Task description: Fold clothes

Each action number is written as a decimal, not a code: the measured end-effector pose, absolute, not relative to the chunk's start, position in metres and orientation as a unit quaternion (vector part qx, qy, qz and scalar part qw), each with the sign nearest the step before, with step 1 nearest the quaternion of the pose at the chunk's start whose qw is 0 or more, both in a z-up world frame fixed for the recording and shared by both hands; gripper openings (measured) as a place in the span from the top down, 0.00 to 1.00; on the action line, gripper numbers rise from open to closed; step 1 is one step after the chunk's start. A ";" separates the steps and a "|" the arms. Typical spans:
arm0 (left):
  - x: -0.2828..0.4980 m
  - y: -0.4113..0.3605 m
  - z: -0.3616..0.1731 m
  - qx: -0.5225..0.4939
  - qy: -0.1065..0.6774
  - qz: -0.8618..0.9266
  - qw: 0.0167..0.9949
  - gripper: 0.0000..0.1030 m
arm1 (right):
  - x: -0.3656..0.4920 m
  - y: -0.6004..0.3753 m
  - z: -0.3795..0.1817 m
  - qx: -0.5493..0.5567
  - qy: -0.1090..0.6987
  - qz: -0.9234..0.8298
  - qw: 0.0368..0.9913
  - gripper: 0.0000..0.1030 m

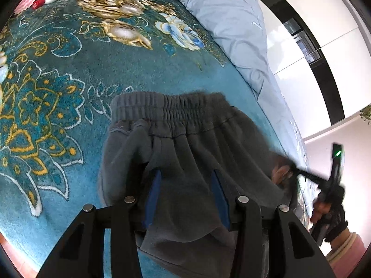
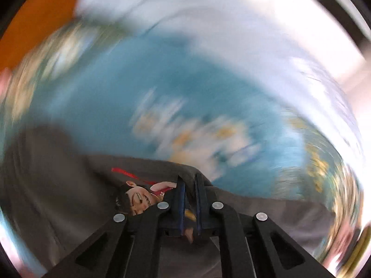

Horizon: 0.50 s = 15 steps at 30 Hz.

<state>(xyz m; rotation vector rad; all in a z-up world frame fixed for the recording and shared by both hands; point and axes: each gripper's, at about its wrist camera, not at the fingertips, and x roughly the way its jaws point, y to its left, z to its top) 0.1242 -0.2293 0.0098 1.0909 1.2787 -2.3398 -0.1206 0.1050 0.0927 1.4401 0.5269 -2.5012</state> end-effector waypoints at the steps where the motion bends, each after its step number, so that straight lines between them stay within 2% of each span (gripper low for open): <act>1: 0.124 -0.229 0.009 0.376 0.441 -0.805 0.130 0.55 | -0.130 0.115 0.100 0.477 0.159 -0.862 0.065 0.92; 5: 0.124 -0.229 0.010 0.378 0.440 -0.804 0.130 0.55 | -0.134 0.103 0.084 0.491 0.188 -0.847 0.080 0.90; 6: 0.124 -0.230 0.011 0.377 0.440 -0.804 0.132 0.55 | -0.134 0.098 0.080 0.494 0.198 -0.842 0.087 0.86; 7: 0.125 -0.231 0.011 0.375 0.441 -0.805 0.134 0.55 | -0.135 0.096 0.077 0.494 0.201 -0.841 0.094 0.68; 9: 0.127 -0.233 0.012 0.372 0.444 -0.804 0.136 0.55 | -0.133 0.112 0.084 0.488 0.161 -0.853 0.094 0.43; 12: 0.132 -0.239 0.020 0.359 0.441 -0.808 0.154 0.55 | -0.123 0.151 0.103 0.484 0.097 -0.866 0.085 0.43; 15: 0.141 -0.247 0.028 0.340 0.438 -0.813 0.178 0.55 | -0.110 0.210 0.095 0.499 0.023 -0.866 0.042 0.43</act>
